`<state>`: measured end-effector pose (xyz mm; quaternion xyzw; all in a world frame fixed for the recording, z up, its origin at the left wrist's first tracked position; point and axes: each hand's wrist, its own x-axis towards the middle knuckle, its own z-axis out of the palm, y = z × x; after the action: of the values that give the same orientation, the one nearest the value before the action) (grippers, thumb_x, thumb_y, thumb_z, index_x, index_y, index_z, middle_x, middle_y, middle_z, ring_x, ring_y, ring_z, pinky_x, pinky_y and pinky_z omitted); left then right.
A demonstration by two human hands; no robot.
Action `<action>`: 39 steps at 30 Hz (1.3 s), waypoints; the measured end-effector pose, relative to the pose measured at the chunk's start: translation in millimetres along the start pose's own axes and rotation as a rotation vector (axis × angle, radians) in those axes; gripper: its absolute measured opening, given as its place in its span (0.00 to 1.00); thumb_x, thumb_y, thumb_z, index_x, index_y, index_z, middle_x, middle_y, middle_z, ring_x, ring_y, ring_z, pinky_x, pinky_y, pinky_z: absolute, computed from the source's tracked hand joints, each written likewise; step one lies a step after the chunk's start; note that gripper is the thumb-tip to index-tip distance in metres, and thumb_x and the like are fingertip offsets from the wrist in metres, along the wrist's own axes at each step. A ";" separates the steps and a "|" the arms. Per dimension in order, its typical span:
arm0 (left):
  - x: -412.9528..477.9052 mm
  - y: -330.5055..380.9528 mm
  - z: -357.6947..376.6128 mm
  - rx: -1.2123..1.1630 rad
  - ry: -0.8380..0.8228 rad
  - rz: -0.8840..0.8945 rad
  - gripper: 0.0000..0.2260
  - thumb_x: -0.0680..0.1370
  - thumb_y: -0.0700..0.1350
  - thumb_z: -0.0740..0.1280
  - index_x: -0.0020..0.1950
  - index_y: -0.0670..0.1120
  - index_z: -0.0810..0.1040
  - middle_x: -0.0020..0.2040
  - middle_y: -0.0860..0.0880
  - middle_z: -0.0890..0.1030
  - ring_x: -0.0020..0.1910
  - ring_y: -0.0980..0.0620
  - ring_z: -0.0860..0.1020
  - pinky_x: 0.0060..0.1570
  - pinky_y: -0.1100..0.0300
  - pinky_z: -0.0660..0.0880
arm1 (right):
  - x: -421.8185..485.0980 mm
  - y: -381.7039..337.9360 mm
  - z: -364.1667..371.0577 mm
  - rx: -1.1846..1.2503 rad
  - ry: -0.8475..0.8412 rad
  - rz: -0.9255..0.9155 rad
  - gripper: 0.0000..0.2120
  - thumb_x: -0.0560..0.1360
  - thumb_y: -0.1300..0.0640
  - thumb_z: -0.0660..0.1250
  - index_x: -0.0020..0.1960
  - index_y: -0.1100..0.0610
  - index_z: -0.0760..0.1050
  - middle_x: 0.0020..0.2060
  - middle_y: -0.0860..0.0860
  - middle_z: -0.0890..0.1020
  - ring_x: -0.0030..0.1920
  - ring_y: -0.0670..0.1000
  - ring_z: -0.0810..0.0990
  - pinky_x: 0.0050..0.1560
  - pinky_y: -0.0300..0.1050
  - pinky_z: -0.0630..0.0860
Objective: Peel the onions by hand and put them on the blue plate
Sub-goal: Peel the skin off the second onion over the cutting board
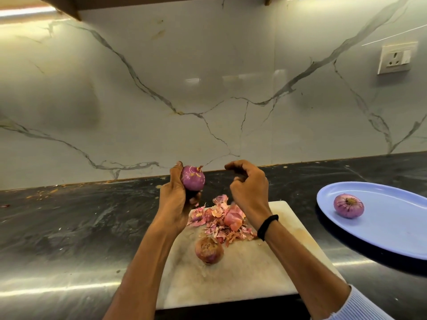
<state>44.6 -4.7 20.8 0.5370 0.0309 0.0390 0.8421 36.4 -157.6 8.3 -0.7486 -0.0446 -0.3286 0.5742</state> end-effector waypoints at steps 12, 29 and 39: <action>0.9 -9.1 -3.5 0.291 -0.112 0.209 0.22 0.80 0.63 0.55 0.56 0.51 0.82 0.54 0.45 0.84 0.53 0.47 0.83 0.56 0.54 0.80 | -0.7 4.0 15.4 0.381 -0.370 0.147 0.16 0.79 0.59 0.68 0.66 0.59 0.77 0.59 0.53 0.82 0.60 0.50 0.81 0.59 0.47 0.80; 2.9 -9.8 -1.1 0.025 -0.160 0.138 0.31 0.82 0.63 0.51 0.60 0.42 0.82 0.54 0.44 0.85 0.53 0.46 0.83 0.56 0.55 0.79 | 1.3 -3.2 3.6 0.892 -0.259 0.661 0.13 0.83 0.57 0.61 0.61 0.65 0.75 0.59 0.64 0.80 0.56 0.58 0.82 0.42 0.43 0.82; 2.0 -17.1 -6.0 0.647 -0.143 0.681 0.18 0.71 0.53 0.73 0.58 0.48 0.85 0.53 0.51 0.82 0.53 0.56 0.81 0.53 0.62 0.80 | -2.1 -1.3 1.2 0.871 -0.272 0.520 0.23 0.76 0.52 0.69 0.63 0.68 0.76 0.57 0.65 0.81 0.54 0.60 0.83 0.49 0.51 0.83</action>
<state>46.6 -6.3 2.8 0.7526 -0.1946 0.2642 0.5708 34.7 -155.5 8.1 -0.4627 -0.0640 -0.0262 0.8838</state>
